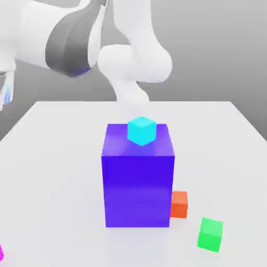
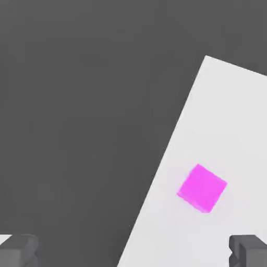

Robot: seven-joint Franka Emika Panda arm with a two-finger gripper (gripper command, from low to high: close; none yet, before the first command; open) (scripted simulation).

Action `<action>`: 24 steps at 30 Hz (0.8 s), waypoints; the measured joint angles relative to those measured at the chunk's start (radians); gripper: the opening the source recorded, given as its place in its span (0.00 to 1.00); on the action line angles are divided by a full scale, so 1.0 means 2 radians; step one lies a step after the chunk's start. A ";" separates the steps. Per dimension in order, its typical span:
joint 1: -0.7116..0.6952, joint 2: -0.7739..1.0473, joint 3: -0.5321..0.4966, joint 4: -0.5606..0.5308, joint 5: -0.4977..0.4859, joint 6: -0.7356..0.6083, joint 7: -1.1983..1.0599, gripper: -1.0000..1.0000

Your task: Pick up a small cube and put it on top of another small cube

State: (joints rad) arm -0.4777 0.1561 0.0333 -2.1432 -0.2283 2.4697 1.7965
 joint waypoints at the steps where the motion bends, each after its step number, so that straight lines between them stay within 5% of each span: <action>1: -0.003 0.016 -0.004 0.002 0.006 0.005 0.011 0.50; 13: -0.058 0.211 -0.016 0.037 0.113 0.089 0.086 0.50; 14: -0.058 0.225 -0.016 0.040 0.113 0.100 0.086 0.00; 24: -0.059 0.180 -0.016 0.030 0.114 0.066 0.086 0.00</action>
State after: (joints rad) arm -0.5957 0.5154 0.0019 -2.0839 0.0001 2.6018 1.9680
